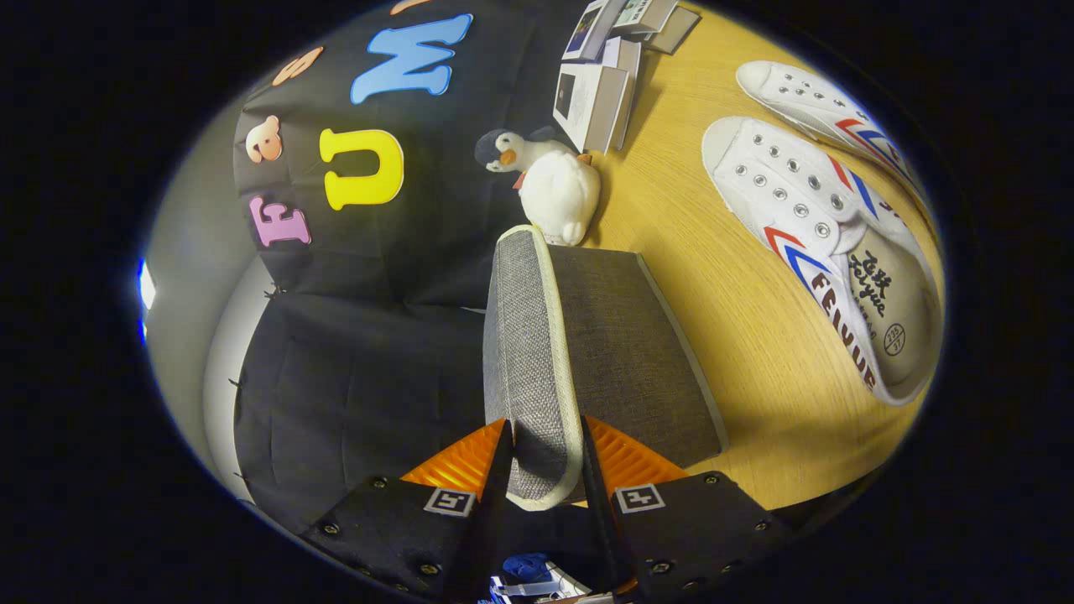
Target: Open the storage box then place both shoes into the box .Put the left shoe in first, then the right shoe, with the right side of both shoes facing outward in a uniform manner.
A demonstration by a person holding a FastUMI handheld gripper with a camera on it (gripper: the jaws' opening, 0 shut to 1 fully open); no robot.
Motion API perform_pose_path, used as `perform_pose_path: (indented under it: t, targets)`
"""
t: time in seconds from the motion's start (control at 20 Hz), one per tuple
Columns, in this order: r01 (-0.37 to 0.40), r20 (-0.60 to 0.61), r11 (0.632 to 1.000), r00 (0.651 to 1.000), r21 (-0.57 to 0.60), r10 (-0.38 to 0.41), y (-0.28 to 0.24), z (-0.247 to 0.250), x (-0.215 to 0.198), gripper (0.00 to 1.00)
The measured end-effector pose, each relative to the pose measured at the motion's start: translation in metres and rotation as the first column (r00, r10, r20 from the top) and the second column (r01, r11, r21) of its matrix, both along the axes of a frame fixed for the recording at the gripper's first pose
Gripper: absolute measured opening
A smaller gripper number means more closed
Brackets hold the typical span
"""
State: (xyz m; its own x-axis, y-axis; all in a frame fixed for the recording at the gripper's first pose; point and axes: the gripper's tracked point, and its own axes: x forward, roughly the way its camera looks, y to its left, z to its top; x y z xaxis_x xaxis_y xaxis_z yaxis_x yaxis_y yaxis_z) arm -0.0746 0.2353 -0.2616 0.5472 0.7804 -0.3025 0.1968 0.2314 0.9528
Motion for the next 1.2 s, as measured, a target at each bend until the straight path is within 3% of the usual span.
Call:
perform_pose_path:
  t: [0.05,0.1,0.4,1.2]
  targets:
    - [0.027,-0.026,1.0,0.999,-0.009,-0.028,-0.004,0.004,0.004,0.24]
    - [0.004,-0.019,1.0,1.0,-0.016,-0.004,-0.003,0.004,0.001,0.01]
    - [-0.071,0.061,0.99,0.995,-0.124,0.079,-0.001,0.021,0.001,0.0]
    - [-0.077,0.254,0.98,0.96,-0.181,0.123,0.053,0.134,0.022,0.0]
